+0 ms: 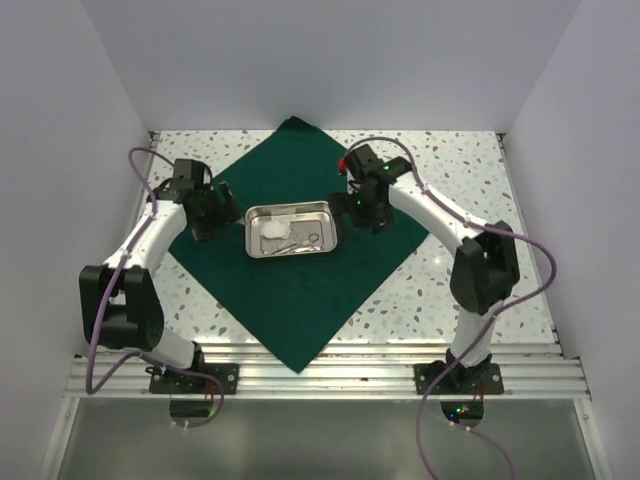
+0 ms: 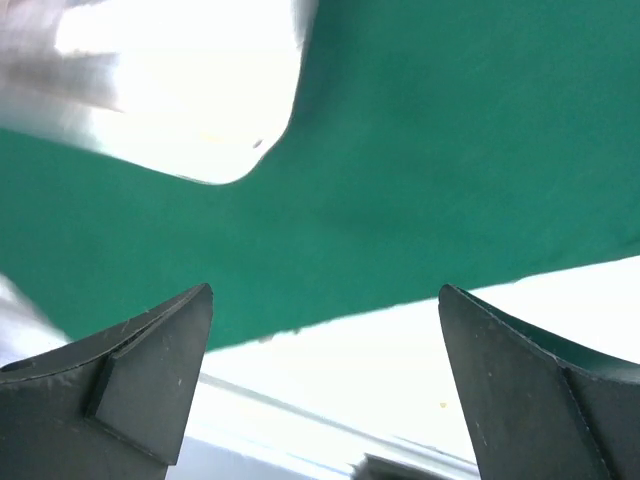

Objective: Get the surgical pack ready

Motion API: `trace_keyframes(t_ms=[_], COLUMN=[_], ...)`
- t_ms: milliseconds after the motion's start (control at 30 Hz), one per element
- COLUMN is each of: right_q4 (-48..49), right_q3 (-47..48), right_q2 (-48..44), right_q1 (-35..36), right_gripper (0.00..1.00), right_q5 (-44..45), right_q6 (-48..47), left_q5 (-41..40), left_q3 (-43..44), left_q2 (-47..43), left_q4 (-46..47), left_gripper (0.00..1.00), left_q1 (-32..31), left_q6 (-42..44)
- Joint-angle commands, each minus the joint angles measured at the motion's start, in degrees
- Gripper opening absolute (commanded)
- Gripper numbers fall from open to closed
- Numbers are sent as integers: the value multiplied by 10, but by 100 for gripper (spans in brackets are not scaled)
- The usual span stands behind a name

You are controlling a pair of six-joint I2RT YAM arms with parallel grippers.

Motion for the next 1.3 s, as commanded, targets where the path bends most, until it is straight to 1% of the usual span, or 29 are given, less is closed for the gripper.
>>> trace_keyframes(t_ms=[0, 33, 67, 100, 133, 167, 200, 233, 267, 300, 333, 433, 533, 667, 767, 800, 900, 1100, 1167, 1267], right_q4=[19, 20, 24, 33, 41, 48, 70, 80, 86, 101, 111, 144, 152, 169, 180, 180, 173, 161, 157, 158], right_q3=[-66, -97, -112, -127, -156, -171, -186, -209, -215, -221, -237, -259, -256, -238, -215, -210, -189, -166, -163, -167], right_q2=[-100, -116, -143, -152, -159, -163, -164, -161, -156, -144, -140, -120, -96, -62, -27, -19, 4, 24, 29, 33], right_q1=[95, 142, 165, 188, 232, 253, 273, 310, 329, 345, 373, 413, 433, 456, 476, 480, 489, 489, 490, 490], right_gripper=[99, 99, 99, 97, 95, 91, 88, 75, 68, 66, 65, 66, 67, 66, 63, 59, 55, 50, 45, 42], right_q5=[7, 10, 8, -1, -12, -47, -65, -82, -92, -112, -117, -108, -102, -122, -125, -125, -115, -96, -82, -73], right_q6=[-49, -53, -56, -59, -63, -63, -65, -68, -68, -68, -69, -69, -86, -92, -91, -90, -92, -93, -92, -95], left_q5=[-21, -24, -28, -30, -32, -34, -36, -41, -42, -42, -43, -49, -51, -59, -58, -57, -55, -50, -49, -46], left_q3=[-16, -17, -20, -24, -24, -25, -31, -32, -35, -39, -40, -48, -56, -56, -53, -50, -45, -39, -39, -41], left_q2=[-73, -82, -97, -103, -110, -114, -118, -125, -129, -135, -146, -164, -190, -207, -213, -212, -215, -219, -218, -216], left_q4=[-16, -21, -29, -35, -43, -47, -50, -56, -58, -60, -65, -73, -84, -94, -101, -103, -109, -113, -113, -112], left_gripper=[83, 83, 83, 83, 83, 83, 83, 83, 83, 83, 83, 83, 83, 83, 83, 83, 83, 83, 83, 83], left_q1=[5, 5, 5, 5, 6, 5, 6, 6, 6, 6, 7, 6, 6, 7, 16, 17, 23, 24, 40, 44], left_q6=[-1, -2, -4, -5, -5, -9, -10, -12, -14, -17, -19, -22, -23, -21, -17, -15, -7, 4, 8, 10])
